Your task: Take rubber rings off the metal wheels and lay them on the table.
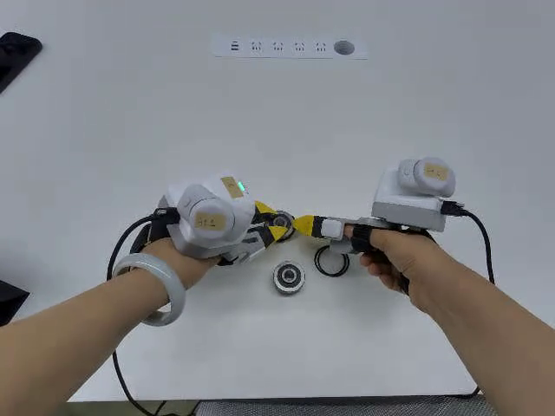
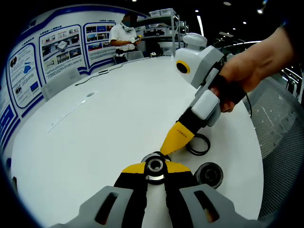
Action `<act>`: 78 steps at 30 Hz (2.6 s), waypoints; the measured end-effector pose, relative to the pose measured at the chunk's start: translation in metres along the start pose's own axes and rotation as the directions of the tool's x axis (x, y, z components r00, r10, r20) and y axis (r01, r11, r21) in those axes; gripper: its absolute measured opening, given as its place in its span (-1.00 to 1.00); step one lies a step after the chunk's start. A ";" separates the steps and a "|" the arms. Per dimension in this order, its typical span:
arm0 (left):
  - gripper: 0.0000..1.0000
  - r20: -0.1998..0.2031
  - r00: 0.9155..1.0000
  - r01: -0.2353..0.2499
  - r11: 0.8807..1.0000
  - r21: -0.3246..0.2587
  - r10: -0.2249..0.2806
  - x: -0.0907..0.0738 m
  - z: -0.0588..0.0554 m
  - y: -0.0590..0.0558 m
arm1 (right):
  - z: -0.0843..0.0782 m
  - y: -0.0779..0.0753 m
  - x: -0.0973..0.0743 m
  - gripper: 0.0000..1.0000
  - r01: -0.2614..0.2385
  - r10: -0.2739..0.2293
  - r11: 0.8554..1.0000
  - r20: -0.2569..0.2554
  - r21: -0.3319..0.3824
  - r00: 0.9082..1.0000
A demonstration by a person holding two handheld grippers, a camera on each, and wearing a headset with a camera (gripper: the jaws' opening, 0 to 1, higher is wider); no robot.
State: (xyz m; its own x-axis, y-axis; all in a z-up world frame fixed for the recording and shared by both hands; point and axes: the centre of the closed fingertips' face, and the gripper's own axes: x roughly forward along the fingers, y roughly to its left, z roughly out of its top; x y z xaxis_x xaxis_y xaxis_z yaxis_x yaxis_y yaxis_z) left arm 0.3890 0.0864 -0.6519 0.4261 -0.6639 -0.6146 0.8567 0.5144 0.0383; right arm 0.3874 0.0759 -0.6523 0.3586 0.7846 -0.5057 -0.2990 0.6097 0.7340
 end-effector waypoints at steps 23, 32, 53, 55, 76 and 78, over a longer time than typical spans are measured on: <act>-0.74 0.003 1.000 0.003 1.000 0.005 -0.003 0.001 0.000 0.000 | 0.001 0.013 0.001 -0.98 -0.047 0.047 0.999 0.009 0.007 0.999; -0.74 0.004 1.000 0.009 1.000 0.010 -0.009 0.001 0.000 -0.001 | 0.000 0.016 -0.002 -0.98 -0.067 0.067 0.998 0.008 0.008 0.998; -0.68 0.005 1.000 0.026 0.998 0.053 -0.026 0.001 0.005 -0.004 | 0.001 0.007 -0.001 -0.97 -0.025 0.024 0.999 0.030 0.025 0.999; -0.66 0.012 1.000 0.023 0.998 0.065 -0.024 -0.001 0.006 -0.005 | 0.001 0.007 -0.001 -0.97 -0.021 0.020 0.999 0.031 0.024 0.999; -0.34 0.020 1.000 -0.005 0.998 0.055 0.003 -0.015 -0.008 0.001 | 0.000 0.015 -0.004 -0.97 -0.033 0.032 0.999 0.031 0.028 0.999; -0.32 0.016 1.000 -0.008 0.998 0.054 0.007 -0.016 -0.010 0.002 | 0.001 0.016 -0.004 -0.97 -0.037 0.036 0.999 0.034 0.031 0.999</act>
State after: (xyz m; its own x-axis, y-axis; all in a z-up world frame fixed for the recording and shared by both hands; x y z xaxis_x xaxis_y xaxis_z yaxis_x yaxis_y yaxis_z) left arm 0.3806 0.1033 -0.6504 0.4367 -0.6688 -0.6017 0.8679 0.4893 0.0860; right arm 0.3815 0.0821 -0.6382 0.3773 0.8016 -0.4637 -0.2845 0.5768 0.7657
